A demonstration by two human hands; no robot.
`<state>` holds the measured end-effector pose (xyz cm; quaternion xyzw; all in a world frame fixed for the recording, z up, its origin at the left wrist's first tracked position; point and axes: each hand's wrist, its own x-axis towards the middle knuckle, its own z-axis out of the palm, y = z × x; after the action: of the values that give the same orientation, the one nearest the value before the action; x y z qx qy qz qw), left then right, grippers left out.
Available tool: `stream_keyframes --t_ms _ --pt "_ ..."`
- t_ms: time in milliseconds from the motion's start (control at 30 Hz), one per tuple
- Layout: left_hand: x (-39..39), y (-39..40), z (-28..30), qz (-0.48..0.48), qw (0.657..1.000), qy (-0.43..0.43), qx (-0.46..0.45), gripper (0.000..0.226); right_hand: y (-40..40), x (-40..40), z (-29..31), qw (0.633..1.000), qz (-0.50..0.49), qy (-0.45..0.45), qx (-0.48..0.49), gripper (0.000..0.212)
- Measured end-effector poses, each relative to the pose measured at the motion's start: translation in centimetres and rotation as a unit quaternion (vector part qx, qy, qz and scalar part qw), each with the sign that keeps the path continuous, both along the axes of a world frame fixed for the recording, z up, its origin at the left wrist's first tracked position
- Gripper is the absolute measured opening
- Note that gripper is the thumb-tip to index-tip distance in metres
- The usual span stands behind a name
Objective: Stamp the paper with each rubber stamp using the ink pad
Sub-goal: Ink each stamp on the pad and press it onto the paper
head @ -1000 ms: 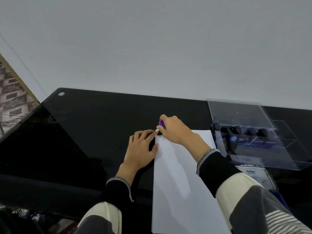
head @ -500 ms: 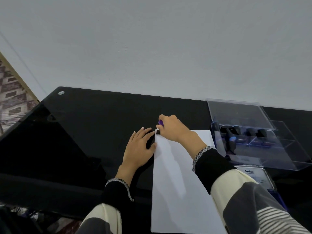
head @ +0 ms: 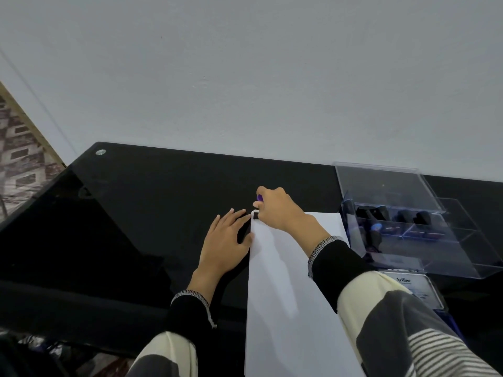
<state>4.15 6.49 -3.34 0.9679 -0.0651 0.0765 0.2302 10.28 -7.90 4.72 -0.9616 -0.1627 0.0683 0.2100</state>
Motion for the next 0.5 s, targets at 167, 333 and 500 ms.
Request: stream_keyframes --t_ms 167,333,500 --pt "0.0 0.1 -0.1 0.000 1.000 -0.004 -0.005 0.050 0.1 -1.3 -0.9 0.999 -0.005 -0.038 -0.002 0.025" --pt "-0.1 0.0 -0.1 -0.001 1.000 -0.002 -0.011 0.049 0.2 -2.3 -1.6 0.997 -0.010 -0.069 0.012 0.026" --pt "-0.1 0.0 -0.1 -0.002 1.000 -0.001 -0.005 0.050 0.3 -0.6 -0.7 1.000 -0.020 -0.018 0.011 0.022"
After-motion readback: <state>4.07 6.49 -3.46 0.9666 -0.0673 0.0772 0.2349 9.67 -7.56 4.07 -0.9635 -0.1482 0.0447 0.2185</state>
